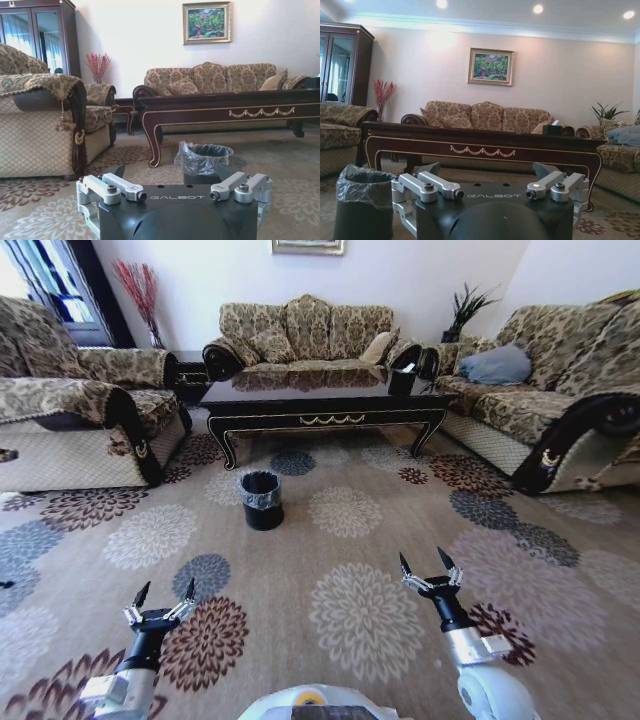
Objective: Move to the front of the table and pick up the trash from the floor, then place it into the trash bin.
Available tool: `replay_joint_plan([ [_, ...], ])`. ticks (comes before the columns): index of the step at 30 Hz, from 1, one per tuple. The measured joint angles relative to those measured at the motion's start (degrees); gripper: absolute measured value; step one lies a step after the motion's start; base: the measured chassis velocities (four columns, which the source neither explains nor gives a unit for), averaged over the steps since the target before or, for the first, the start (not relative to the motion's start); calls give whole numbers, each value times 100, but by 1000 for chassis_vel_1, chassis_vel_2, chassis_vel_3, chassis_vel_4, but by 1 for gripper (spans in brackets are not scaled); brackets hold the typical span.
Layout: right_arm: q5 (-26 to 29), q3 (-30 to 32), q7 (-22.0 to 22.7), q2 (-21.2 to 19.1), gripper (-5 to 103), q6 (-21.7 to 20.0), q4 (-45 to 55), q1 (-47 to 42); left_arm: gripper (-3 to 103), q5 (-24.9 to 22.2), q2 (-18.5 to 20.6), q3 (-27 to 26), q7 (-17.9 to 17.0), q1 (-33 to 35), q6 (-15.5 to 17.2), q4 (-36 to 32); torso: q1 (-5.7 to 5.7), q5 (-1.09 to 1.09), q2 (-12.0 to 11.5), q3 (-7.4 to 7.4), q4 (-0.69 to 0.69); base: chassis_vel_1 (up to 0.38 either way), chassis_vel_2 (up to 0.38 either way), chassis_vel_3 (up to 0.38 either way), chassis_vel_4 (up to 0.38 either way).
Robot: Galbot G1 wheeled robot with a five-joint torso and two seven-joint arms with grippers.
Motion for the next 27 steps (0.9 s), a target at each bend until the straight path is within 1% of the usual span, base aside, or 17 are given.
replay_joint_plan([
  [15, 0, 0, 0, 0, 100, 0, 0, 0, 100, 0, 0, 0, 0, 0, 0, 0, 0, 0, 0, 1, -1, 153, -149, -147, 141],
  [27, 0, 0, 0, 0, 100, 0, 0, 0, 100, 0, 0, 0, 0, 0, 0, 0, 0, -1, 0, 0, 0, 198, -188, -203, 201],
])
